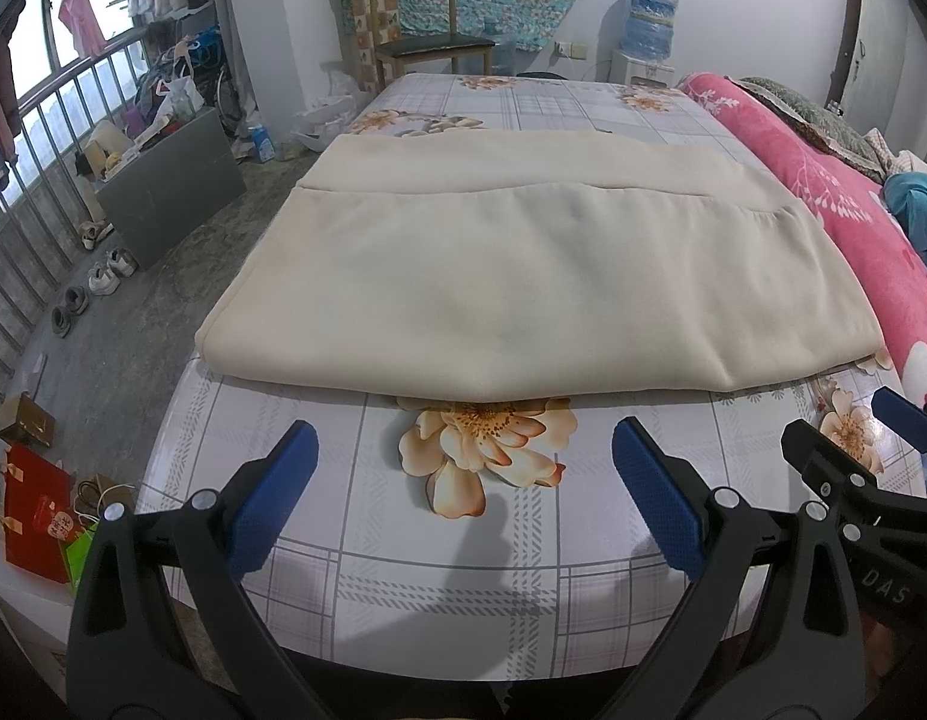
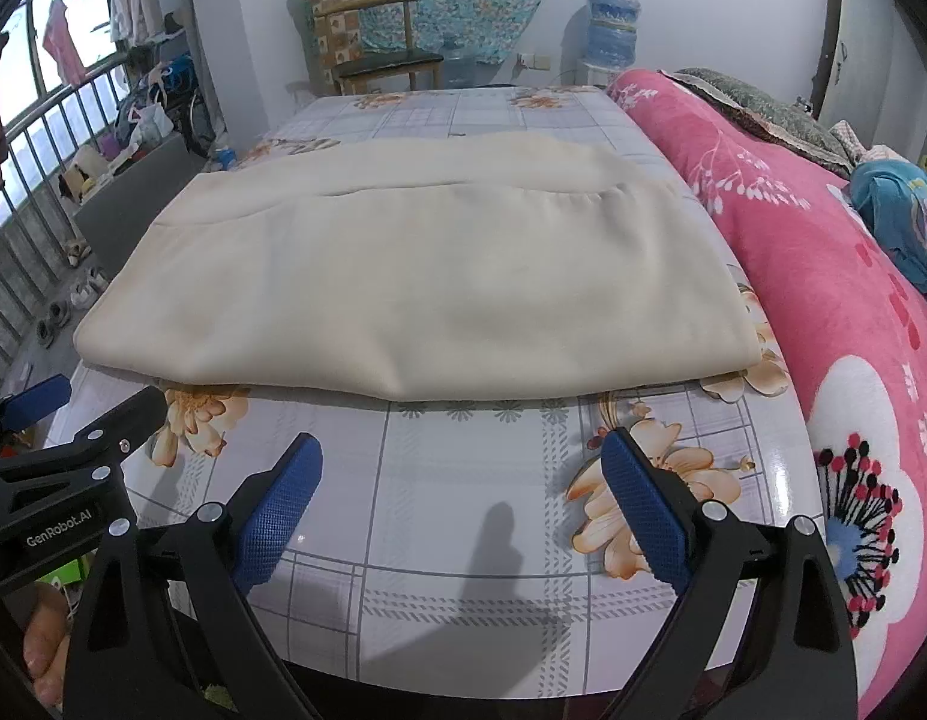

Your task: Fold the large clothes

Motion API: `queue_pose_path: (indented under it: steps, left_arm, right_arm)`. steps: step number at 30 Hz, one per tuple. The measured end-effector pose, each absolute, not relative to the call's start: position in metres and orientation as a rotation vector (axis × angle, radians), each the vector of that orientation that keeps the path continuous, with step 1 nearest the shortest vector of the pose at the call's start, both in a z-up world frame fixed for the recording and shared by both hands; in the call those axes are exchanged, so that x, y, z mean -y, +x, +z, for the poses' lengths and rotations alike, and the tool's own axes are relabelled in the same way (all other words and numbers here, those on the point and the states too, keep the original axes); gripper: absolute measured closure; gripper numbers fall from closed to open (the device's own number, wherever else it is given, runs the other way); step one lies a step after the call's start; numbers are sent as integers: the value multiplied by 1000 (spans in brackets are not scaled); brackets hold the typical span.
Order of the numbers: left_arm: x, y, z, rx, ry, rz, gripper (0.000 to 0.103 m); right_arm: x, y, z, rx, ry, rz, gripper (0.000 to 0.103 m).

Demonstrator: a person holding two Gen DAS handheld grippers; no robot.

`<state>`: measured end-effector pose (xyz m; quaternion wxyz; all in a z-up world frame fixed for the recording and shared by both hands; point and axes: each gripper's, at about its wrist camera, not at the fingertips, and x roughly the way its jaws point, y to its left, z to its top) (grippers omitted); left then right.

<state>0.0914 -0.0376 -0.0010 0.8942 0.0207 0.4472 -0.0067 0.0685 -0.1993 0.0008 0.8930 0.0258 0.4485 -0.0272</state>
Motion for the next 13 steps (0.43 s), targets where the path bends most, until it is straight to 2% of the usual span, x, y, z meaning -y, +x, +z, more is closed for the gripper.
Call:
queue_pose_path:
  steps: [13]
  left_arm:
    - [33, 90, -2, -929, 37, -7, 8]
  right_arm:
    - [200, 69, 1, -930, 54, -56, 11]
